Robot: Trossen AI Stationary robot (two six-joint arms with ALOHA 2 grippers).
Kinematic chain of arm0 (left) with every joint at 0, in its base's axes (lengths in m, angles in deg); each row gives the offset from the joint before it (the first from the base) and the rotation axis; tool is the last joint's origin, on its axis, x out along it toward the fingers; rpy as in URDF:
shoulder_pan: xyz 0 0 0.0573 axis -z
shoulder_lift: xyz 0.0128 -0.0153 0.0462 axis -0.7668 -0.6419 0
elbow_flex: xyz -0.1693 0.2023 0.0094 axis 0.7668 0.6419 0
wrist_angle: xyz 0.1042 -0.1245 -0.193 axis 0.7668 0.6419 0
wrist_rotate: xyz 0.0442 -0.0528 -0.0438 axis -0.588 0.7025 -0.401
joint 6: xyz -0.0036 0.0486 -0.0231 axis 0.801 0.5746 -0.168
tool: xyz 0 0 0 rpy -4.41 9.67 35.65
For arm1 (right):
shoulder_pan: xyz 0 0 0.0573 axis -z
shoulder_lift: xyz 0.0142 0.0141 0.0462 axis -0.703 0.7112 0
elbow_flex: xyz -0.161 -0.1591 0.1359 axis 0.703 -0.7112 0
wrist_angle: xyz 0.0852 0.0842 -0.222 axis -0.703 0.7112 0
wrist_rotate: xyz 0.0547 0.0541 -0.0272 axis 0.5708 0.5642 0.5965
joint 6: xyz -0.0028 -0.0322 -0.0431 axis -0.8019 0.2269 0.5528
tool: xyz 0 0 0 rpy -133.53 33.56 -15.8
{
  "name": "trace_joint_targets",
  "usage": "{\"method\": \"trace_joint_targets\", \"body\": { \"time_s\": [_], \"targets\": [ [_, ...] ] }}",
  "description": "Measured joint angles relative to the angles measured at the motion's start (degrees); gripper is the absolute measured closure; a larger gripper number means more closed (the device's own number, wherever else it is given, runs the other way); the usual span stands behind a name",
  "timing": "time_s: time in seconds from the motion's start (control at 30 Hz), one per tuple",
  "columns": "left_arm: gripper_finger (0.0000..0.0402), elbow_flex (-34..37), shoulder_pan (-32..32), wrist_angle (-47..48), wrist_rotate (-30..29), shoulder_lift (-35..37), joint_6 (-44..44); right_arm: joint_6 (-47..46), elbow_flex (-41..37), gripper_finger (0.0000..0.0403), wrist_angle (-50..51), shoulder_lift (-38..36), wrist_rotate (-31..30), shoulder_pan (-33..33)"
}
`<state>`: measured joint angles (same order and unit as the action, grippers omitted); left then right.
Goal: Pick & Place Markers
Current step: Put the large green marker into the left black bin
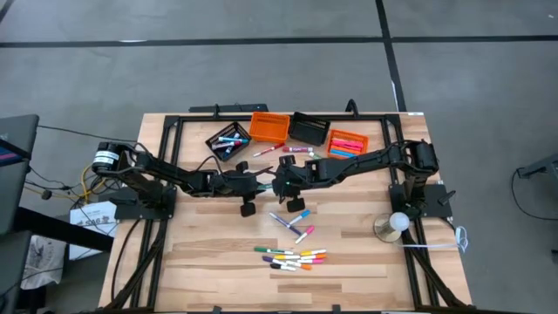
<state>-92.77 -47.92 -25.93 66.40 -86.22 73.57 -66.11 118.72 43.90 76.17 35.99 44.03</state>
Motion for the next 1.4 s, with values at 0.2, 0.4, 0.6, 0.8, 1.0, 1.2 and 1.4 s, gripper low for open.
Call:
{"method": "trace_joint_targets", "body": {
  "time_s": [0.2, 0.4, 0.6, 0.8, 1.0, 1.2, 1.4],
  "targets": [
    [0.0342, 0.0, 0.0, -0.1, -1.3, 0.0, -0.2, -0.1, 0.0, 0.0255, 3.0, -0.6, -4.2, -0.5],
    [0.0325, 0.0, 0.0, 0.5, -1.4, 0.0, -0.1, -0.4, 0.0, 0.0200, 6.4, -4.2, -12.6, -1.9],
    [0.0365, 0.0, -1.3, 1.3, -2.2, 0.0, 0.9, -4.2, 0.0, 0.0173, 7.7, -12.1, -12.0, -2.0],
    [0.0395, 0.0, -2.9, 1.4, -1.8, 0.0, 0.6, -8.0, -2.1, 0.0171, 8.5, -19.2, -11.5, -1.5],
    [0.0383, 0.0, -2.9, 1.0, 0.6, 0.0, 1.4, -10.9, -6.9, 0.0171, 8.5, -22.9, -10.4, -1.7],
    [0.0339, 0.0, -2.9, 0.9, 3.5, 0.0, 6.7, -12.6, -10.4, 0.0171, 7.5, -22.2, -10.3, -1.7],
    [0.0288, 0.0, -2.9, 0.4, 10.3, 0.0, 9.9, -12.3, -12.8, 0.0171, 4.4, -20.7, -10.3, -1.7]
  ]
}}
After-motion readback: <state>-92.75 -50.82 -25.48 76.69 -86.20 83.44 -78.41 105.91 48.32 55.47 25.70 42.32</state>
